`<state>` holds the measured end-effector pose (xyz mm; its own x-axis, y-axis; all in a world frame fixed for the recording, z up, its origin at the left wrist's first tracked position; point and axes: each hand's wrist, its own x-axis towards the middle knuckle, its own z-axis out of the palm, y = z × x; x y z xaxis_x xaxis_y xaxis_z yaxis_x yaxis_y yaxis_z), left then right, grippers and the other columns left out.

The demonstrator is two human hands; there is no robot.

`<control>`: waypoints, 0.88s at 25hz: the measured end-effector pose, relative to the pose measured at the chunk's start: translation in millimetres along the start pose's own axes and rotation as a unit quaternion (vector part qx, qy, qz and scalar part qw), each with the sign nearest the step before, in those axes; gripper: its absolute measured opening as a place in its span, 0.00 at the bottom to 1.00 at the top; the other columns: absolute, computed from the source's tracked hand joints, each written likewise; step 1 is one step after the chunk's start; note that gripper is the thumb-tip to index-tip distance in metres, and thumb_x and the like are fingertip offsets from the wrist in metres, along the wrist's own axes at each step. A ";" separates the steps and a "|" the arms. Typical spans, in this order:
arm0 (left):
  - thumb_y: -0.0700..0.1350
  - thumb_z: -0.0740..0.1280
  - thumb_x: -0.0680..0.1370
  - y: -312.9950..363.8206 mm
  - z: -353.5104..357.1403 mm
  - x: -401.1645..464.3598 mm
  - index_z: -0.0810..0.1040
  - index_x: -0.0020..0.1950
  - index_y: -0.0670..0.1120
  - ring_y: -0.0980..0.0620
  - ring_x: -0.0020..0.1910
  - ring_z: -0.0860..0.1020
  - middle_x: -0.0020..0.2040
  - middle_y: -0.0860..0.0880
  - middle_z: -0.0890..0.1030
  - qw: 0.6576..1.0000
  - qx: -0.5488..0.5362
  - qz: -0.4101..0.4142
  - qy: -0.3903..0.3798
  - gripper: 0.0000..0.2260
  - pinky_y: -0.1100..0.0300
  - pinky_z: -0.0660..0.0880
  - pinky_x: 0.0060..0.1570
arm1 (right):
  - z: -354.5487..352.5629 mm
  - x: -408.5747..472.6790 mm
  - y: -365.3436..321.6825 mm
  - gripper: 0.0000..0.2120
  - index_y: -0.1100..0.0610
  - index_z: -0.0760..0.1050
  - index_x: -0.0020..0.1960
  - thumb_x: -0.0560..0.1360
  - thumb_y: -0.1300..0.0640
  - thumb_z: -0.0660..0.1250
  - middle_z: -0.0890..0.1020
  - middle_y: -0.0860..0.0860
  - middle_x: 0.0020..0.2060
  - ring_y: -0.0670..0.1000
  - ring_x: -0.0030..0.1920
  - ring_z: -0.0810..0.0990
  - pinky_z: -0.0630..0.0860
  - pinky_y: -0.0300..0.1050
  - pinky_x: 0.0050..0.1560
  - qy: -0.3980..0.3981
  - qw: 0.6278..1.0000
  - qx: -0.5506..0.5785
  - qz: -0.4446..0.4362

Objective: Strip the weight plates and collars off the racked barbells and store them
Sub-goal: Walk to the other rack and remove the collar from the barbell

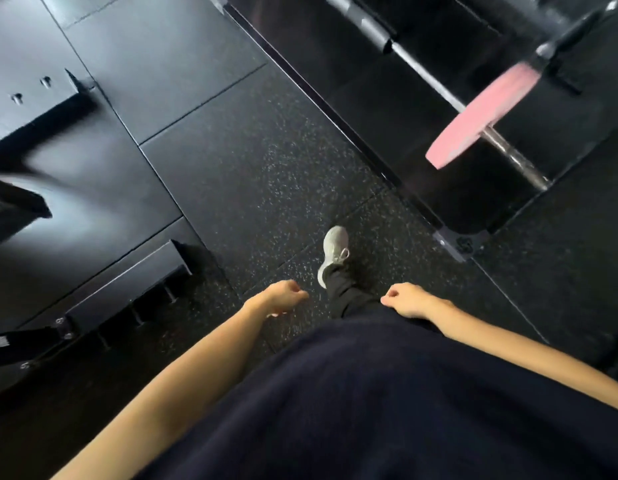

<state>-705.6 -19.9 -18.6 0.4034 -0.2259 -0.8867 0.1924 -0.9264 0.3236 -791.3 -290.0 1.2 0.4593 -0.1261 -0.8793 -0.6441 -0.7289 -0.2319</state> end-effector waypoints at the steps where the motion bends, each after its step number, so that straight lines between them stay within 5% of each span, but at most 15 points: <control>1: 0.52 0.62 0.79 8.7 -23.5 13.9 0.78 0.55 0.40 0.44 0.41 0.78 0.46 0.42 0.80 1.000 -0.001 -0.004 0.007 0.16 0.59 0.71 0.38 | -27.3 25.2 -16.6 0.10 0.52 0.78 0.53 0.78 0.48 0.64 0.80 0.52 0.56 0.54 0.57 0.77 0.70 0.44 0.52 -0.004 1.000 -0.003 -0.006; 5: 0.51 0.63 0.79 35.8 -152.5 49.0 0.76 0.48 0.43 0.48 0.37 0.74 0.43 0.43 0.78 0.990 -0.117 -0.047 0.055 0.12 0.61 0.69 0.32 | -157.1 107.4 -105.2 0.10 0.53 0.78 0.53 0.77 0.48 0.65 0.80 0.54 0.56 0.56 0.58 0.77 0.72 0.47 0.57 -0.004 0.998 -0.066 -0.022; 9: 0.52 0.62 0.78 47.5 -273.9 72.4 0.74 0.44 0.46 0.48 0.37 0.73 0.39 0.44 0.75 0.976 -0.165 -0.068 0.125 0.10 0.59 0.68 0.37 | -263.2 168.9 -209.5 0.09 0.52 0.77 0.51 0.76 0.47 0.66 0.81 0.53 0.53 0.54 0.55 0.78 0.73 0.46 0.56 -0.003 0.991 -0.114 -0.072; 14: 0.53 0.61 0.79 62.8 -382.3 136.2 0.76 0.47 0.46 0.48 0.39 0.74 0.40 0.46 0.75 0.968 -0.215 -0.101 0.076 0.11 0.58 0.73 0.41 | -341.0 250.0 -331.2 0.08 0.49 0.76 0.48 0.75 0.45 0.66 0.80 0.50 0.48 0.52 0.50 0.78 0.74 0.47 0.54 -0.038 0.986 -0.139 -0.090; 18: 0.54 0.63 0.76 61.0 -500.5 196.9 0.74 0.37 0.48 0.50 0.32 0.72 0.34 0.49 0.74 0.970 -0.216 -0.091 0.067 0.13 0.59 0.72 0.38 | -400.0 317.1 -428.6 0.09 0.50 0.74 0.43 0.76 0.46 0.66 0.80 0.50 0.43 0.50 0.43 0.77 0.73 0.46 0.48 -0.049 0.985 -0.140 -0.090; 22: 0.55 0.61 0.78 64.6 -645.0 240.2 0.75 0.42 0.45 0.46 0.37 0.76 0.38 0.44 0.77 0.971 -0.206 -0.088 0.087 0.14 0.56 0.74 0.40 | -476.4 365.7 -555.6 0.07 0.48 0.76 0.44 0.76 0.46 0.66 0.80 0.50 0.47 0.52 0.49 0.77 0.73 0.48 0.56 -0.012 0.985 -0.133 -0.112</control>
<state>-19.2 60.2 2.3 0.4693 0.0128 -0.8829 0.5992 -0.7391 0.3077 26.0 -251.7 6.7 0.5556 0.0717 -0.8284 -0.3433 -0.8876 -0.3070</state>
